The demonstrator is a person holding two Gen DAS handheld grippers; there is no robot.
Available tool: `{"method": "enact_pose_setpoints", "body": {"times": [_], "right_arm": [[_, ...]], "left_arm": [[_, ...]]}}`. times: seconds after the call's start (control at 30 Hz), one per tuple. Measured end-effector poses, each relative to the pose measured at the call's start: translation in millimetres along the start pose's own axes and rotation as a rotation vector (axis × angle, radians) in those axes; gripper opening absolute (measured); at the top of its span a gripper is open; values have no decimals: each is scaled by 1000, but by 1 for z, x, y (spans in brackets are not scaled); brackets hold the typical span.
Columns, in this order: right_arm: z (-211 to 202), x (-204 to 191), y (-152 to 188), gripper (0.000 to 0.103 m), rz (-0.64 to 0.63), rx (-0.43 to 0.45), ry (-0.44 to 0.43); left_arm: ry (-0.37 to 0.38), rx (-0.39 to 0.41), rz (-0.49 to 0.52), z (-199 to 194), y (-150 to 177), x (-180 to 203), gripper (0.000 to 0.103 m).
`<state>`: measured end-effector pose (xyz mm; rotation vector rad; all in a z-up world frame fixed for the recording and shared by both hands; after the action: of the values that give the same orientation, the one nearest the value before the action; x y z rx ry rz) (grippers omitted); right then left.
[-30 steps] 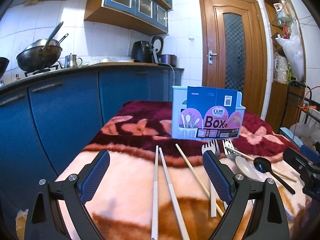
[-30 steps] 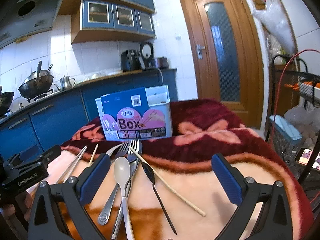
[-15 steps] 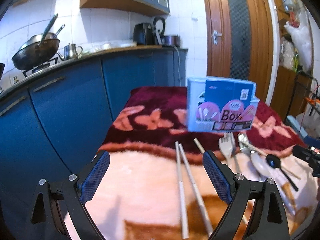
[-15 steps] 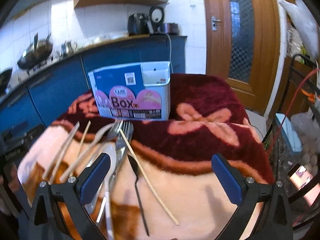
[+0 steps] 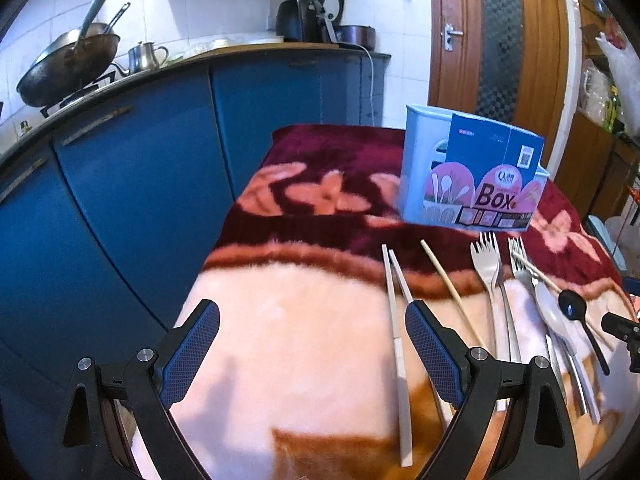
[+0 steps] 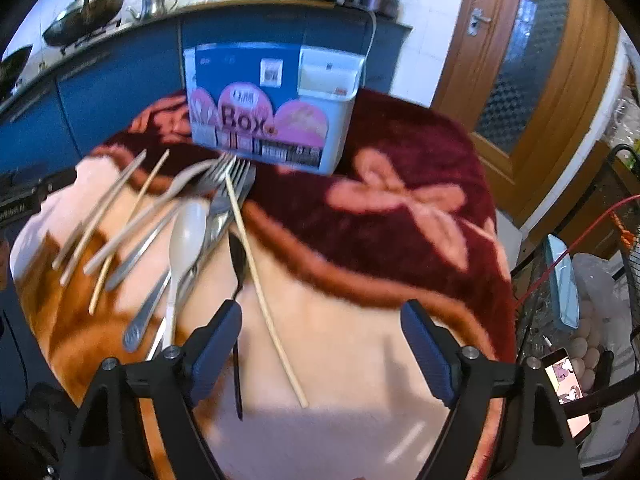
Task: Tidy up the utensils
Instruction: 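Lower the right tool onto the wooden chopstick and close on it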
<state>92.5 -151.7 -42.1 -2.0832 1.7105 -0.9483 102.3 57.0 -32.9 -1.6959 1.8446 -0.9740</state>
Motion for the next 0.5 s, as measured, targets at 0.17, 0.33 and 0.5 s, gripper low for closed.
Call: {"method": "enact_pose_setpoints", "body": {"times": [0.17,0.33,0.5], "right_arm": [[10,-4,5,66,-52,-63,-23],[19,-17,2,59,-107,-108,-58],[26,-29,-8,58,-174,-119,-57]], "left_arm": [[6,-37,12,6,2,4,94],[6,-75,25,15,4,6,94],[-4,-113,16,24,4,1,94]]}}
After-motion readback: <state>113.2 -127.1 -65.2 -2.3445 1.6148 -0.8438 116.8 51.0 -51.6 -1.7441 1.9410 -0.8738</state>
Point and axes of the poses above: each gripper's, at about its wrist camera, not at the fingertips, and z roughly the way its jaws point, x to its right, y to its underside, the point moved 7 cm from there along z, roughly the way its jaws point, and after that the axes turned 15 degrees about y, right-handed, at the moved point
